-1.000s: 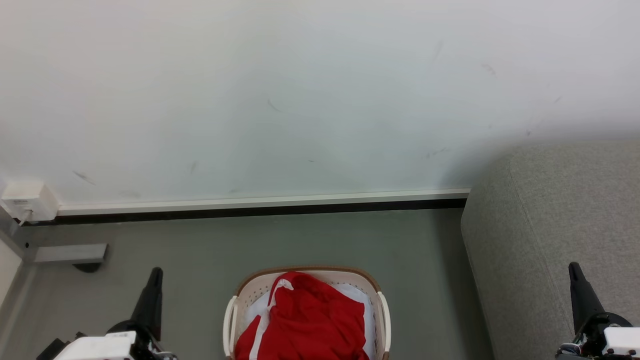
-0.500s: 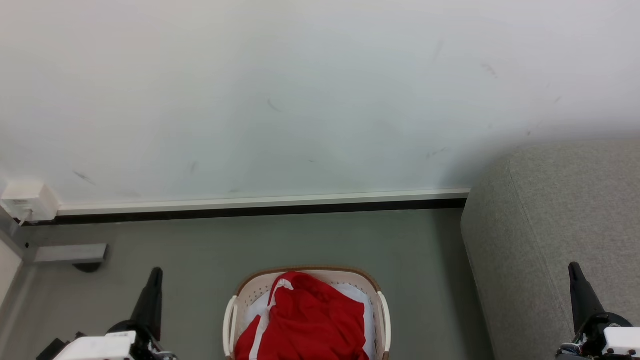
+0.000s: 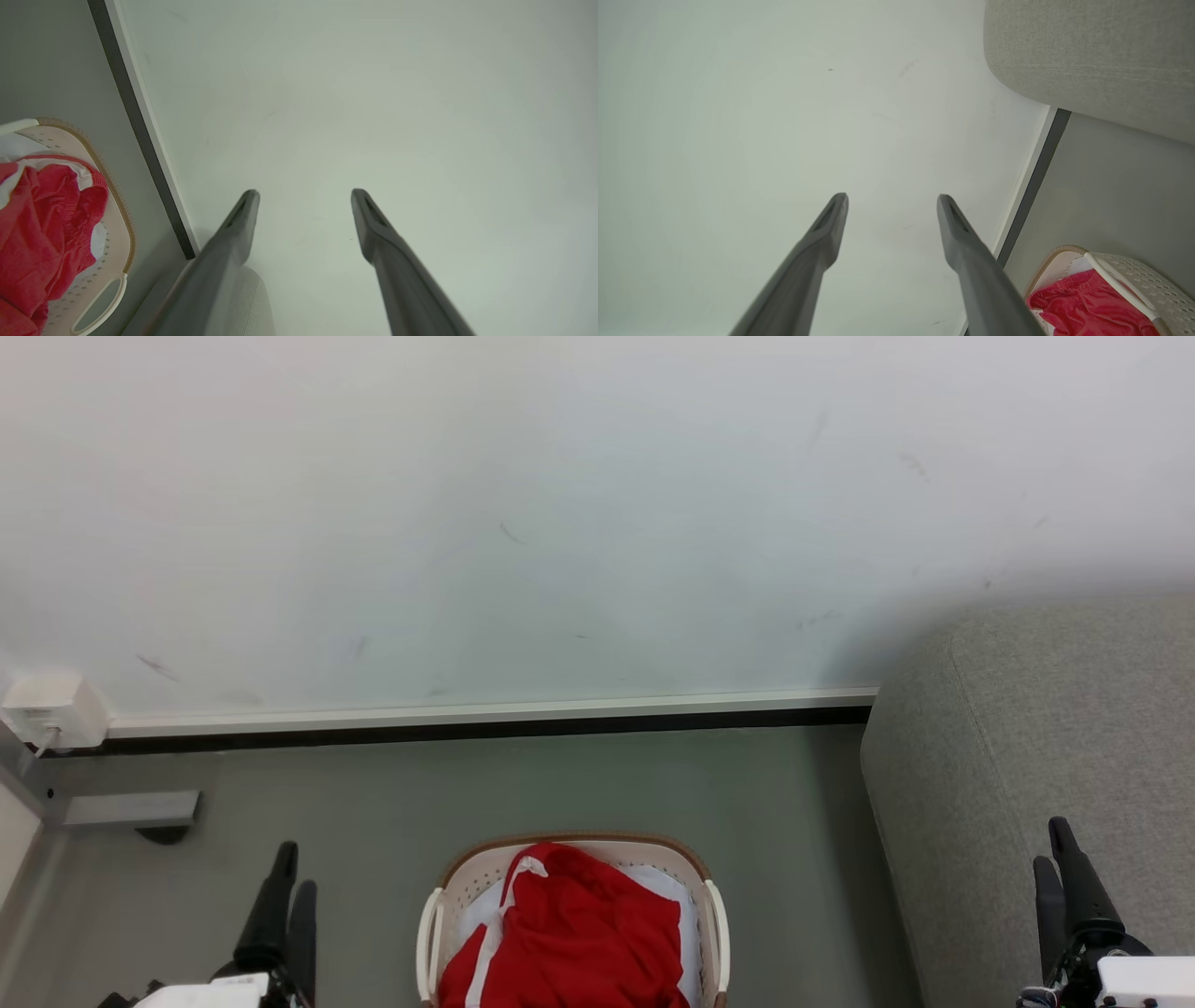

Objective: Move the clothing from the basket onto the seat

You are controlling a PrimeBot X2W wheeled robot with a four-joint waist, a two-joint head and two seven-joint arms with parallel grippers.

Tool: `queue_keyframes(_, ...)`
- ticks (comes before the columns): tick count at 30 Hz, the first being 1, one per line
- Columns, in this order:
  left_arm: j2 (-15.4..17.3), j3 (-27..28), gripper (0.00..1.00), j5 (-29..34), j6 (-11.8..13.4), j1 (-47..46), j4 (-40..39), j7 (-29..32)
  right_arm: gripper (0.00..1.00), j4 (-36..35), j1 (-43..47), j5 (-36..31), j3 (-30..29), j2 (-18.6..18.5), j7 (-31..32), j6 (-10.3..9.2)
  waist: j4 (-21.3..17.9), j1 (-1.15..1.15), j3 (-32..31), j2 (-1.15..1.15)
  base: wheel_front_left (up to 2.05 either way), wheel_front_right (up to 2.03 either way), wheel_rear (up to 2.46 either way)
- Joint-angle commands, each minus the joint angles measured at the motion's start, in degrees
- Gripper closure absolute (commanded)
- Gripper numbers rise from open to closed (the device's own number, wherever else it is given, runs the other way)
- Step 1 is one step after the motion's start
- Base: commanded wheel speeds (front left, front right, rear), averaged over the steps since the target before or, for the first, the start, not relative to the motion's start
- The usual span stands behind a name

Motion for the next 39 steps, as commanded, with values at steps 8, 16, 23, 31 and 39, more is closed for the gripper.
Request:
queue_keyframes(8, 0.4, 0.6, 0.00, 8.0, 0.0, -1.5, -3.4, -2.6, 0.00, -3.3, -0.9, -7.0, 1.8, -0.6, -2.5, -0.02, -0.1, 0.00, -0.1, 0.00, 0.00, 0.00, 0.00)
queue_keyframes(16, 0.4, 0.6, 0.00, 19.3, 0.0, -0.9, -5.1, -4.5, 0.00, -4.4, -0.7, -17.1, 4.4, -1.6, -4.5, -0.02, -0.2, 0.00, -0.2, 0.00, 0.00, 0.00, 0.00)
queue_keyframes(23, 0.5, -0.3, 0.00, 30.4, 1.3, -0.4, -6.6, -6.0, 0.00, -5.0, -0.3, -25.7, 5.2, -1.6, -6.0, -0.03, -0.2, 0.00, -0.3, 0.00, 0.00, 0.00, 0.00)
queue_keyframes(31, 0.6, -1.5, 0.00, 42.2, 3.4, 0.0, -7.6, -7.7, 0.00, -5.3, -0.3, -36.5, 6.6, -2.1, -7.7, -0.04, -0.2, 0.00, -0.3, 0.00, 0.00, 0.00, 0.00)
queue_keyframes(39, 1.9, -4.5, 0.00, 50.8, 5.7, 0.4, -7.6, -9.2, 0.00, -5.4, -0.1, -45.8, 7.1, -1.7, -9.2, -0.05, -0.3, 0.00, -0.5, 0.00, 0.00, 0.00, 0.00)
